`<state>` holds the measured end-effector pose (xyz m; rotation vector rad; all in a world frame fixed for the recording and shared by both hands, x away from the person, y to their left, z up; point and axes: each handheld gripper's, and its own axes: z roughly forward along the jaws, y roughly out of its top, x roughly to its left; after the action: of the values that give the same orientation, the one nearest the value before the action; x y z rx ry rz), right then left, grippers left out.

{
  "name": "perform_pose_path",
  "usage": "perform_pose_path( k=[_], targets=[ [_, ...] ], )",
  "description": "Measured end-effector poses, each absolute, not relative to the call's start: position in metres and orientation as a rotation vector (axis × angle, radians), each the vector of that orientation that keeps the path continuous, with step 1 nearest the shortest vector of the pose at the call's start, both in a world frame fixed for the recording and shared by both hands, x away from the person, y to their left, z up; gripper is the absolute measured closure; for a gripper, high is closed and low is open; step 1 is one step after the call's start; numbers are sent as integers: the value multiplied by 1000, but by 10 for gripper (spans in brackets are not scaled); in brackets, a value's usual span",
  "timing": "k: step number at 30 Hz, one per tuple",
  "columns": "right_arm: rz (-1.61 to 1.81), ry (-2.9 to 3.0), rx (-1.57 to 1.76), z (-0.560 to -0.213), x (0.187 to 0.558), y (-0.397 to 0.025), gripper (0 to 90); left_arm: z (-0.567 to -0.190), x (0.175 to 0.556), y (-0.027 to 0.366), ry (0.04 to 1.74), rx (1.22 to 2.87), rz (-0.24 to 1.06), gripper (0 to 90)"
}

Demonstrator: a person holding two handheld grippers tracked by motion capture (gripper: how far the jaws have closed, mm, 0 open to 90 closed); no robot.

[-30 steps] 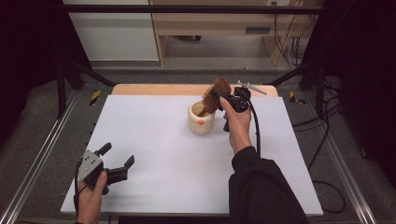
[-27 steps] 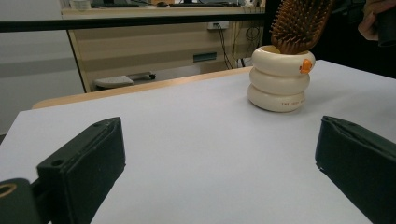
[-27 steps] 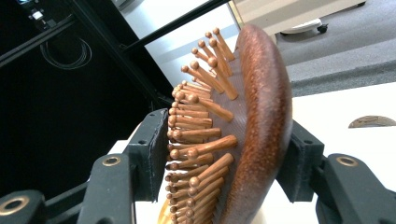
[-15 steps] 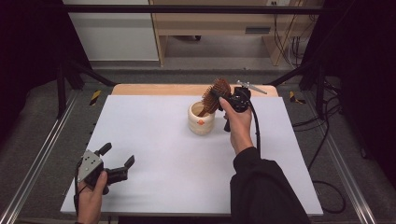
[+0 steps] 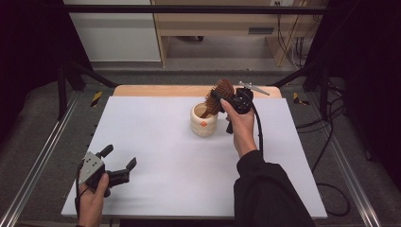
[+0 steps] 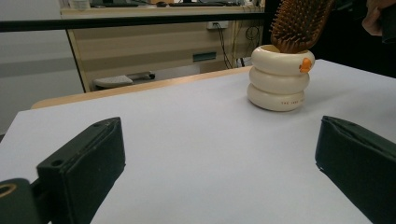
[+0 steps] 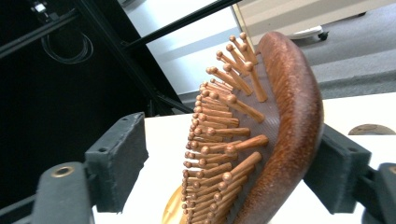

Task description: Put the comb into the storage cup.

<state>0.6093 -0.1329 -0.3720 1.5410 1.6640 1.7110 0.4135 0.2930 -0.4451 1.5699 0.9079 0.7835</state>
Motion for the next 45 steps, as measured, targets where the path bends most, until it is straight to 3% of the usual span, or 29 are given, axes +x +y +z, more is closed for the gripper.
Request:
perform_pose_path(
  k=[10, 45],
  targets=[
    [1670, 1664, 1523, -370, 607, -132, 104, -445, 413, 293, 909, 1569, 784, 14],
    [1608, 1641, 1409, -356, 592, -137, 64, -445, 413, 294, 909, 1567, 786, 14]
  ],
)
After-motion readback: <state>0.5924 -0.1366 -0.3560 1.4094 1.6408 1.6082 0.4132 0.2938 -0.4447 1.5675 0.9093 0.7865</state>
